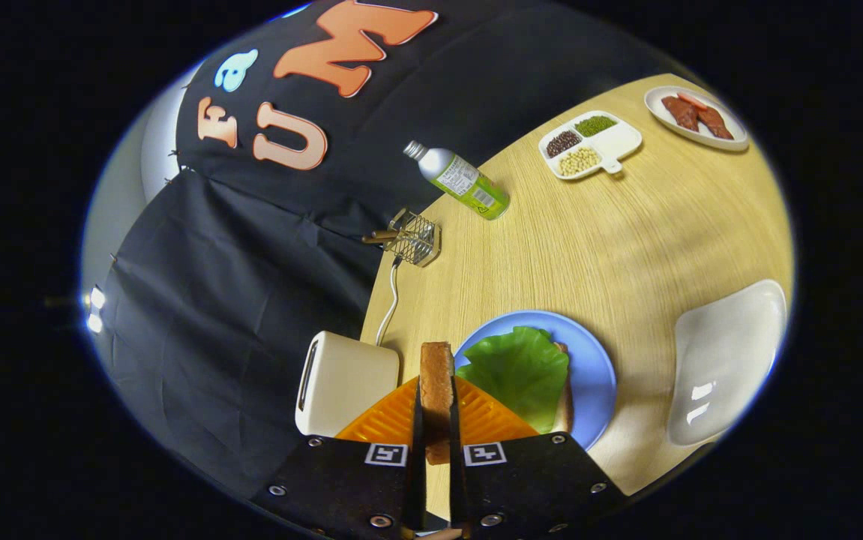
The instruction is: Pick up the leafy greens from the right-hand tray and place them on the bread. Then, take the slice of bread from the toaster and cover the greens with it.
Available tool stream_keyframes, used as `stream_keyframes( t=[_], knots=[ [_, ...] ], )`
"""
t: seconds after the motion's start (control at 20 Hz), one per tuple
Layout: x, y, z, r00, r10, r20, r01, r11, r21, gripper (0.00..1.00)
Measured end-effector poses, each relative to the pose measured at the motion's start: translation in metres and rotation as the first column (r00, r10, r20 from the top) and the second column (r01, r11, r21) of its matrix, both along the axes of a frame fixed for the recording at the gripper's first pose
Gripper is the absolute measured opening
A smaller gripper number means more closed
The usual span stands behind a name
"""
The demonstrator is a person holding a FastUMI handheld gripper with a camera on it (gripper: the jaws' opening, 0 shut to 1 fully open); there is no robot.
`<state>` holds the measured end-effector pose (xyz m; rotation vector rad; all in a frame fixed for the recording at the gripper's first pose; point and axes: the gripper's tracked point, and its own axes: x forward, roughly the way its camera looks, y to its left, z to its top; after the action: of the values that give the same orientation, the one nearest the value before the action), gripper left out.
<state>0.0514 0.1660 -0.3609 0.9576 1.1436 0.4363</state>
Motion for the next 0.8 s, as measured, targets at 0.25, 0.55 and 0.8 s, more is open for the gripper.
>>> stream_keyframes(
  t=[0.25, 0.55, 0.8],
  knots=[
    [-0.002, -0.002, -0.024, 1.000, -0.001, -0.014, 0.001, 1.000, -0.017, 0.13],
    [-0.009, -0.012, -0.052, 1.000, 0.002, -0.009, -0.003, 0.993, -0.121, 0.13],
    [-0.017, -0.015, -0.064, 0.999, 0.027, 0.024, -0.021, 0.978, -0.207, 0.13]
  ],
)
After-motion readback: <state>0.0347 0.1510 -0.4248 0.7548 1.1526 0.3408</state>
